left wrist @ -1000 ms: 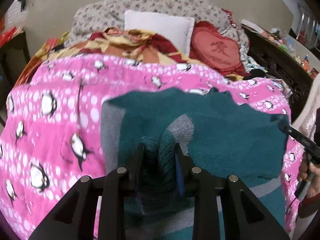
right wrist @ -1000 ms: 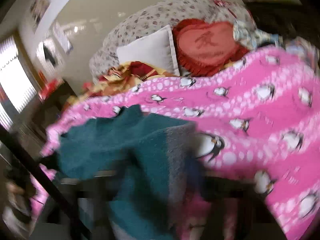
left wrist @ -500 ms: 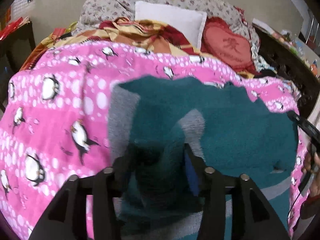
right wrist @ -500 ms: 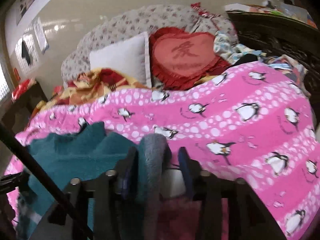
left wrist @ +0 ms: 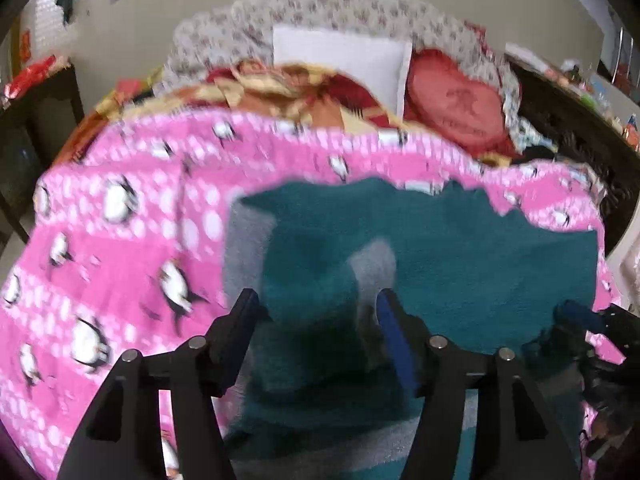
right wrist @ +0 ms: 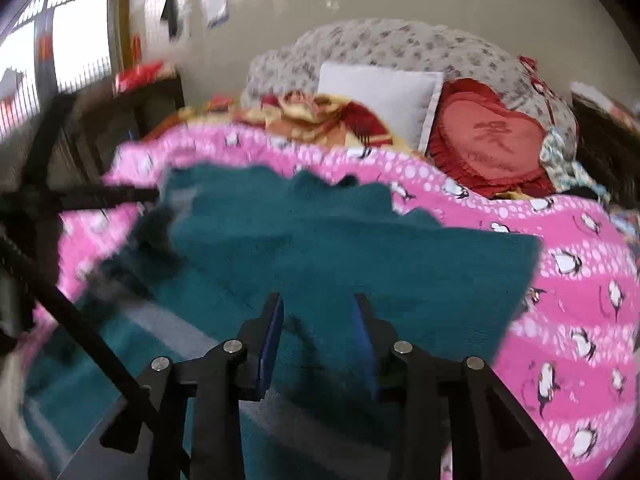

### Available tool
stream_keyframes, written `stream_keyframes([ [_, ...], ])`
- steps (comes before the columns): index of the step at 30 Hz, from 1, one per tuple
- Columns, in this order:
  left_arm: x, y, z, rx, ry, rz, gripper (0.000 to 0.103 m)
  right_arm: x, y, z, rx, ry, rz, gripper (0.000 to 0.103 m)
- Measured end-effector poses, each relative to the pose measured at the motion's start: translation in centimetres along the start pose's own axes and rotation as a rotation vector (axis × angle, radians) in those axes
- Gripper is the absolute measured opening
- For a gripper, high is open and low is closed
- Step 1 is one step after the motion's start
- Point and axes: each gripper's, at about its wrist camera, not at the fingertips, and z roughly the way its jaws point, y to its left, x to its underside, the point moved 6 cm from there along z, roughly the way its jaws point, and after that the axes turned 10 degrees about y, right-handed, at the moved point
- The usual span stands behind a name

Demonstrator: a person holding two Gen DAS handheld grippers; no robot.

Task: Fold small clothes
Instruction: 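Fold the side edge inward over the body and release with the left gripper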

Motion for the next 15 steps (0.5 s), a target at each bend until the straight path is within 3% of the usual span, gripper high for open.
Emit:
stream_keyframes([
  [4,0.7,0.3,2.6,-0.03,0.055,0.005,0.061,2.4,0.5,3.6,-0.026,0.128,-0.026,0.037],
  [7,0.9,0.7,2.1,-0.014,0.058,-0.006,0.061,3.4,0.0,2.0,-0.075,0.145,-0.023,0.037],
  [9,0.8,0.7,0.8,-0.017,0.026,-0.011,0.061,3.5,-1.1,-0.1,-0.098,0.117,0.001,0.037],
  [12,0.3,0.1,-0.9,0.0,-0.042,-0.003,0.064,3.0,-3.5,-3.5,-0.056,0.02,0.069,0.038],
  [15,-0.2,-1.2,-0.6,0.016,-0.038,0.014,0.07,1.8,-6.2,-4.9,0.014,-0.043,0.145,0.038],
])
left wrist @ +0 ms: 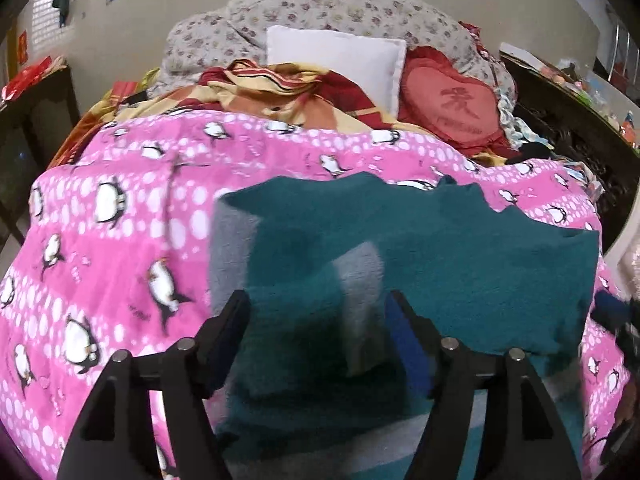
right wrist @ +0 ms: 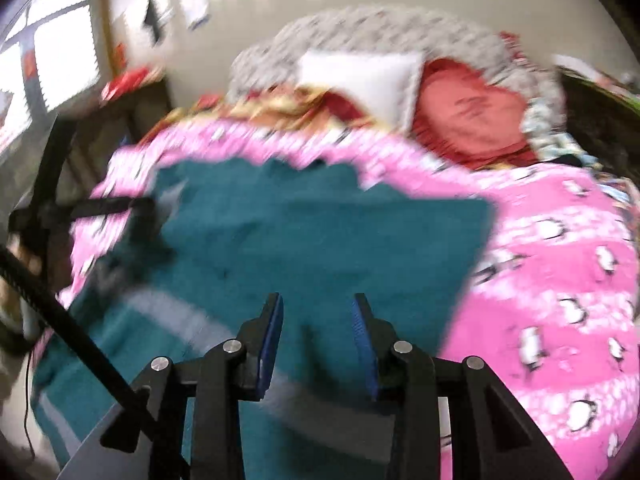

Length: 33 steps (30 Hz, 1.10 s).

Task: Fold small clothes
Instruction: 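Fold the side edge inward over the body and release with the left gripper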

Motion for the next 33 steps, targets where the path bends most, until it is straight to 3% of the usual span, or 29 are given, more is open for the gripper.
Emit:
stream_keyframes([
  [5,-0.8,-0.5,3.3,-0.081,0.036,-0.006,0.072,-2.1,-3.0,3.3,0.111,0.025,0.052,0.037],
  [8,-1.1,0.1,4.8,-0.11,0.052,-0.025,0.091,-2.7,-4.8,5.7,0.14,0.061,0.095,0.036],
  [12,-0.9,0.9,4.4,-0.087,0.066,-0.044,0.091,-3.1,-4.9,5.0,0.127,0.055,0.108,0.036],
  [18,0.4,3.4,1.1,-0.133,0.022,-0.046,0.091,-0.5,-2.3,0.9,0.087,0.032,0.051,0.04],
  [21,1.3,4.5,1.0,-0.114,0.041,-0.074,0.091,1.7,-0.4,2.0,0.079,0.086,-0.02,0.042],
  [25,2.5,5.1,2.3,-0.122,0.09,-0.086,0.091,3.9,-0.9,5.6,0.135,0.18,-0.043,0.042],
  [27,3.2,5.3,2.6,-0.098,0.115,-0.099,0.091,4.0,-1.3,5.5,0.118,0.174,-0.005,0.042],
  [31,3.9,5.5,0.9,-0.085,0.092,-0.107,0.091,4.1,-0.8,2.2,0.114,0.143,0.002,0.043],
  [33,4.4,5.4,-0.1,-0.077,0.078,-0.105,0.091,4.7,-0.5,0.4,0.084,0.132,0.016,0.059],
])
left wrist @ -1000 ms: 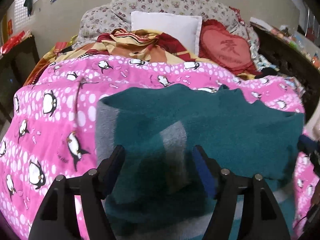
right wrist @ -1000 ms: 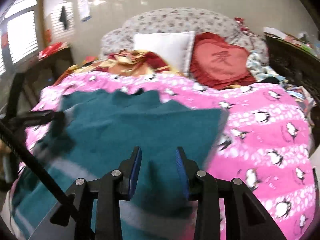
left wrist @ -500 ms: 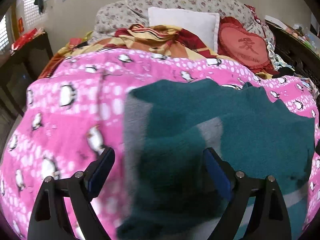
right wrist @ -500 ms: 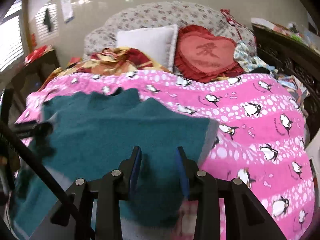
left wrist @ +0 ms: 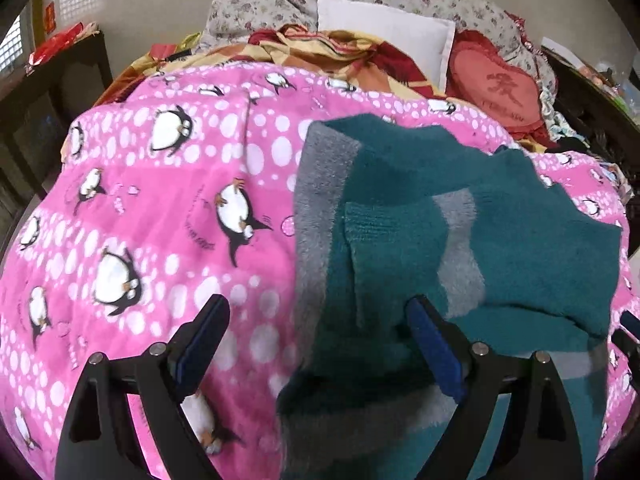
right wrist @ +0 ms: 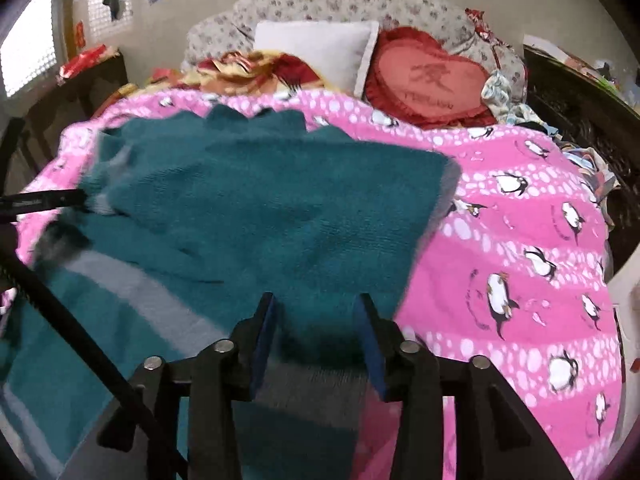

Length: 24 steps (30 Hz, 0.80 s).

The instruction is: Fold small clothes

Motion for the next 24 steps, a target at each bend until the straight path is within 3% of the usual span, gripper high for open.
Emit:
stream_keyframes([
  [8,4.9,-0.3,-4.4,0.128,0.026,0.051,0.091,6.9,1.0,-5.3,-0.117,0.032,0.036,0.066],
  [11,7.2,-0.2,-5.6,0.152,0.044,0.064,0.091,9.6,1.3,-6.0,-0.115,0.063,0.028,0.067],
  [18,13.6,0.8,-7.1,0.164,0.109,0.111,0.091,15.1,2.6,-7.1,-0.156,0.11,0.038,0.068],
  [24,18.2,3.0,-6.5,0.185,0.185,0.062,0.091,18.7,3.0,-7.9,-0.199,0.141,0.055,0.073],
])
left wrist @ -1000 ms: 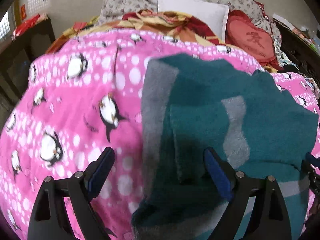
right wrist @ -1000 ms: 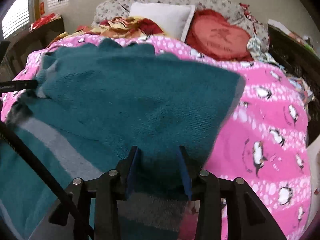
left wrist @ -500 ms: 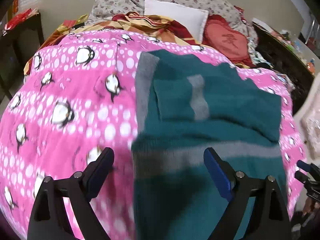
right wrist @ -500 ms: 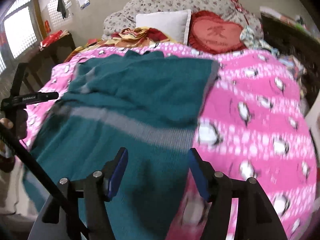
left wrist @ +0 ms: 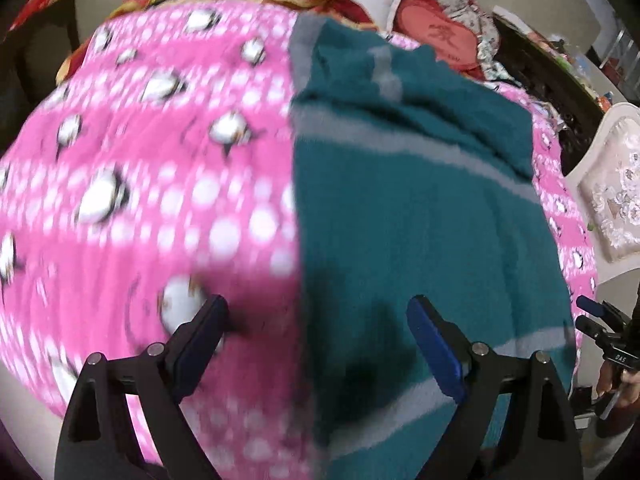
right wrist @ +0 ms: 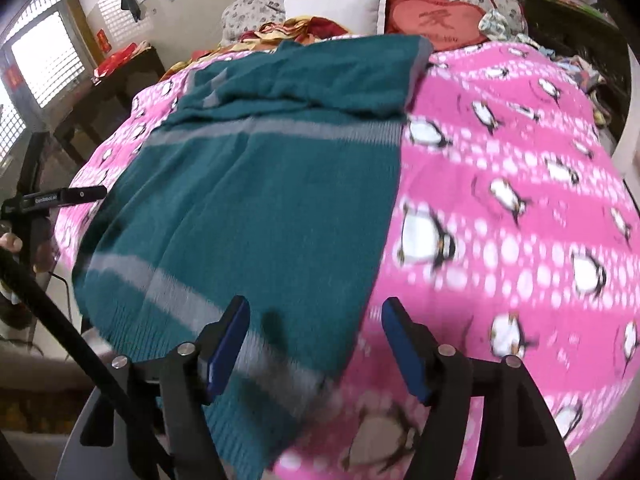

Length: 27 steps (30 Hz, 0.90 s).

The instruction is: Fold small clothes

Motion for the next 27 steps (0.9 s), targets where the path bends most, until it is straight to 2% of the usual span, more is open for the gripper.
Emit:
stream_keyframes([
  [5,2.2,0.4,-0.6,-0.052,-0.037,0.003,0.091,2.4,0.5,0.6,-0.033,0.037,0.021,0.073],
  [10,4.1,0.7,-1.0,-0.055,-0.034,0.001,0.091,3.9,1.3,0.8,-0.059,0.044,0.034,0.076],
  [13,5.1,0.9,-1.5,-0.022,-0.029,-0.017,0.091,4.3,1.6,0.7,-0.084,0.041,0.038,0.077],
  [17,6.5,0.9,-1.3,0.006,0.017,-0.013,0.091,4.6,1.9,0.8,-0.112,0.043,0.039,0.077],
  [20,7.7,0.9,-0.5,0.061,0.063,-0.019,0.091,4.9,2.2,0.8,-0.143,0.038,0.037,0.078],
  [25,7.9,-0.1,-0.1,0.076,0.048,-0.012,0.094,4.7,2.6,1.1,-0.163,0.034,0.033,0.079],
  [27,8.0,-1.4,0.1,0.095,0.06,0.035,0.094,4.8,3.0,1.0,-0.177,0.036,0.023,0.078],
])
